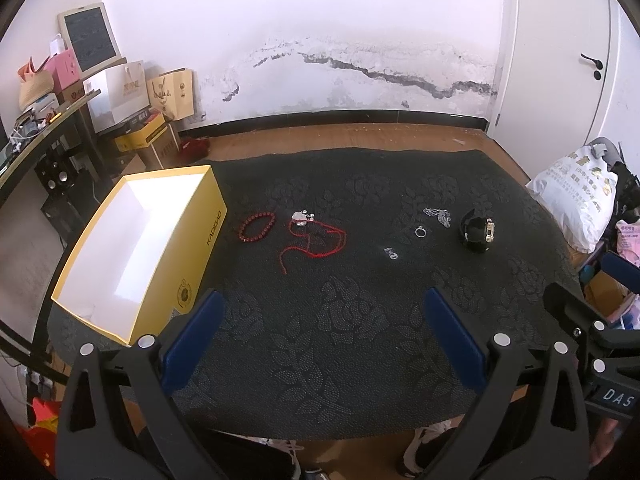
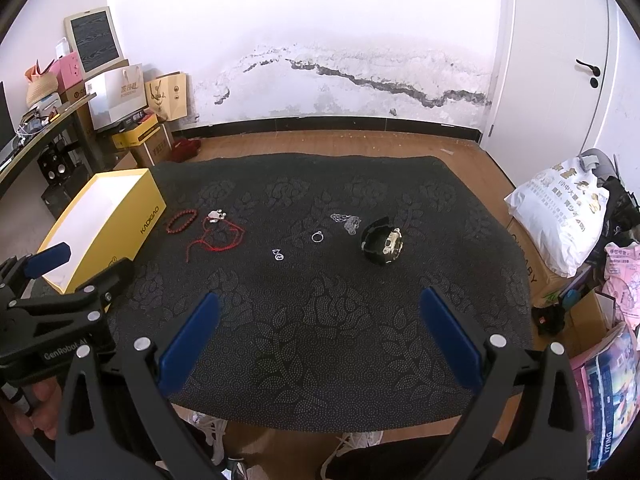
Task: Organize jewelry
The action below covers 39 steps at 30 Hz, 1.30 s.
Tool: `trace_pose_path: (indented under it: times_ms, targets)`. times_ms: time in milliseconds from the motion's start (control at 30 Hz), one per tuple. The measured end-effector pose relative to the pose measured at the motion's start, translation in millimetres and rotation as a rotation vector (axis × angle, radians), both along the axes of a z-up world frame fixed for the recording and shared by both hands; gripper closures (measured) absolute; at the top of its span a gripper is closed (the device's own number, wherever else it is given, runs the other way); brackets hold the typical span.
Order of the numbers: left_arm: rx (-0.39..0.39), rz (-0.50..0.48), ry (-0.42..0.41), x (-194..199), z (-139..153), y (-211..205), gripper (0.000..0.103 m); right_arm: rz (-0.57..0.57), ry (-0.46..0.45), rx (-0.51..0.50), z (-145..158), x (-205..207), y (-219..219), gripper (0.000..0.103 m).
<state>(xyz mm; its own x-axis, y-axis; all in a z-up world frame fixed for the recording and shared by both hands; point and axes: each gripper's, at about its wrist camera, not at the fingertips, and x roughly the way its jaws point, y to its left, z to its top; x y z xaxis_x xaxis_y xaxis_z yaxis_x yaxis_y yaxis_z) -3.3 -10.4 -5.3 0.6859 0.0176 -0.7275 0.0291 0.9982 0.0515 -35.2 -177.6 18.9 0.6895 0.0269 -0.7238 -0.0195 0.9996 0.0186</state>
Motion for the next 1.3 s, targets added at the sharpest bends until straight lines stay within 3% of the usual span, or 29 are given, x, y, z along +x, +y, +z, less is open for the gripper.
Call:
trace_pose_path:
  times_ms: [1300]
  targets:
    - [0.005, -0.003, -0.01, -1.3, 1.8, 0.0, 0.005, 0.0, -0.004, 0.0, 0.8, -0.5, -0.4, 0.006]
